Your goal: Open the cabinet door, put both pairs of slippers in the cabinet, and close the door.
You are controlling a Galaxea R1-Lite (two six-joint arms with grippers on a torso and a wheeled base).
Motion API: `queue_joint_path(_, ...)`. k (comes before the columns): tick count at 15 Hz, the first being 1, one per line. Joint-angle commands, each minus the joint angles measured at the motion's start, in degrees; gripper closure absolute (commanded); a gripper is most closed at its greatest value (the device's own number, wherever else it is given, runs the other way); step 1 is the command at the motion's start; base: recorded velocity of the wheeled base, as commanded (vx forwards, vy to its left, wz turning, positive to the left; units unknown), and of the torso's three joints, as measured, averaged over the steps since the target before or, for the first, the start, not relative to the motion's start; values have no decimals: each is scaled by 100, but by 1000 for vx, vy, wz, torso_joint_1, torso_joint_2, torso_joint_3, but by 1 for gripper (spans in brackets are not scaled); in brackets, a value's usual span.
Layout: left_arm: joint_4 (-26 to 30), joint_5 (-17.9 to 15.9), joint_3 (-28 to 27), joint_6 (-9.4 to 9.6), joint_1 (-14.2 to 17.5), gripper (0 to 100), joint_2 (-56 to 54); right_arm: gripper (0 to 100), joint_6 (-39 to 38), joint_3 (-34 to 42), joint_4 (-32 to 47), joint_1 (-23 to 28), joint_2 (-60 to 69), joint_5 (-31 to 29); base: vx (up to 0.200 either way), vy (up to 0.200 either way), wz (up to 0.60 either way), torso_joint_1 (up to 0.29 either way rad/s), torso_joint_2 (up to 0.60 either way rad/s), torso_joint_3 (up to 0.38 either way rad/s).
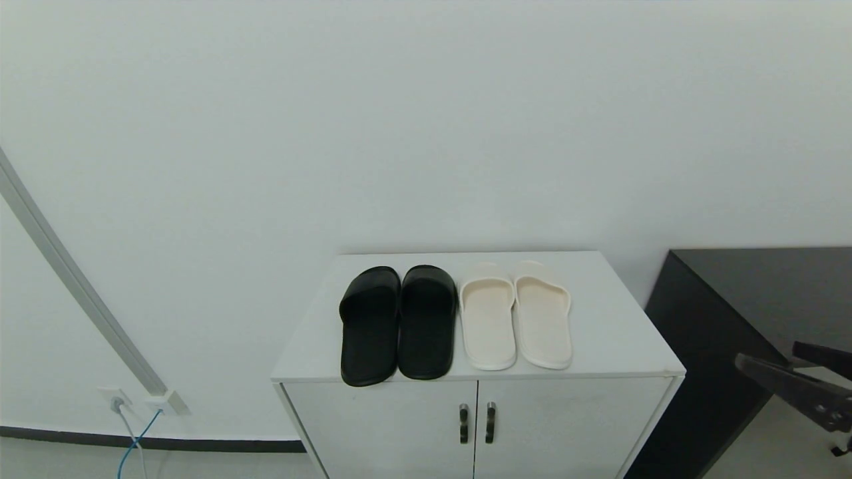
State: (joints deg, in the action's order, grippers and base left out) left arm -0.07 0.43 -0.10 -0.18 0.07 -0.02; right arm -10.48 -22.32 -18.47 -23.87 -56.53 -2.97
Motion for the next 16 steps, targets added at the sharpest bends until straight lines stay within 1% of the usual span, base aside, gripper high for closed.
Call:
queue_joint_path(1, -1, 1, 1, 1, 1, 100, 2, 0, -208, -361, -201, -900, -886, -502, 0, 0, 0, 0, 0, 0)
queue_joint_path(4, -1, 1, 1, 1, 1, 100, 2, 0, -463, -739, -614, -1753, -1809, -1329, 0, 0, 0, 0, 0, 0)
queue_joint_path(6, -1, 1, 1, 1, 1, 100, 2, 0, -639, -1108, -913, -2157, -2468, -1759, 0, 0, 0, 0, 0, 0)
queue_joint_path(9, -1, 1, 1, 1, 1, 100, 2, 0, -648, -1802, -1054, -2298, -3347, -2067, 0, 0, 0, 0, 0, 0)
queue_joint_path(12, -1, 1, 1, 1, 1, 100, 2, 0, -657, -2488, -1062, -2394, -4165, -2568, 0, 0, 0, 0, 0, 0)
queue_joint_path(16, -1, 1, 1, 1, 1, 100, 2, 0, -797, -3156, -1115, -2429, -5061, -3069, 0, 0, 0, 0, 0, 0)
